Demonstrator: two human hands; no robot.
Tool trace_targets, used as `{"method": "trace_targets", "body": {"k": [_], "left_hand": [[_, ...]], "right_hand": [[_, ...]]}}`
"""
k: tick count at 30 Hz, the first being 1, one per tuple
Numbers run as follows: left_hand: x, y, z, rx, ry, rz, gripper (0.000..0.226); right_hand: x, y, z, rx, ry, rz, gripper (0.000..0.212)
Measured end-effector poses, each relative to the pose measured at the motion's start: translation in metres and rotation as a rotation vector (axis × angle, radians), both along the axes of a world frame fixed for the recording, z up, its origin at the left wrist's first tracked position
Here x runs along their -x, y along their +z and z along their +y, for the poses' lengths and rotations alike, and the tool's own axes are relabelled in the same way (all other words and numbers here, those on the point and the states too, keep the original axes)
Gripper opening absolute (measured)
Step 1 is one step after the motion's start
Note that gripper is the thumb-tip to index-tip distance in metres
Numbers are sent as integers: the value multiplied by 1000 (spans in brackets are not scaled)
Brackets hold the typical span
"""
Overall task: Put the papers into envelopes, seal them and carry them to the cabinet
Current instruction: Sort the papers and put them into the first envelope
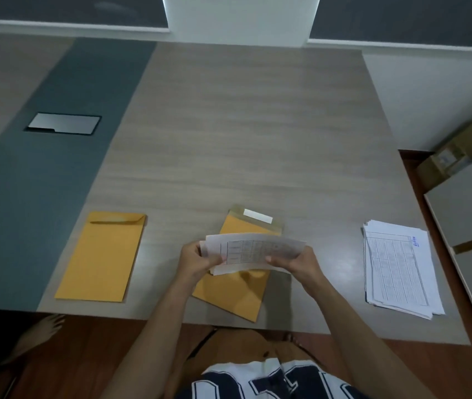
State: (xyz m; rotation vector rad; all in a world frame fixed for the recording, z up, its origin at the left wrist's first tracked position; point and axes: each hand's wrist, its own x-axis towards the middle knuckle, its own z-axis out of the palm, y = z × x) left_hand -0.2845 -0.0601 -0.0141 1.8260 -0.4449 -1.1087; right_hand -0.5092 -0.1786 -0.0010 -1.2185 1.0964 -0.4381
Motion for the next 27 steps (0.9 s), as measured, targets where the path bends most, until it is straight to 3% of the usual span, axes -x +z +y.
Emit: {"method": "trace_targets", "body": {"k": [5, 14, 20, 24, 27], "left_hand": [[17, -5, -6, -4, 43, -17, 30], [14, 0, -9, 25, -37, -111, 41], [15, -9, -12, -47, 6, -101, 35], [13, -9, -19, -100, 2, -59, 31], [13, -5, -29, -92, -30, -95, 34]], "right_hand": [[-7, -1, 5, 10, -64, -18, 29], [-3, -5, 3, 28, -63, 15, 28], [-6, -4, 1, 25, -78, 4, 56], [-11, -4, -9, 54, -13, 146, 33], [-13, -2, -22, 106, -13, 218, 31]]}}
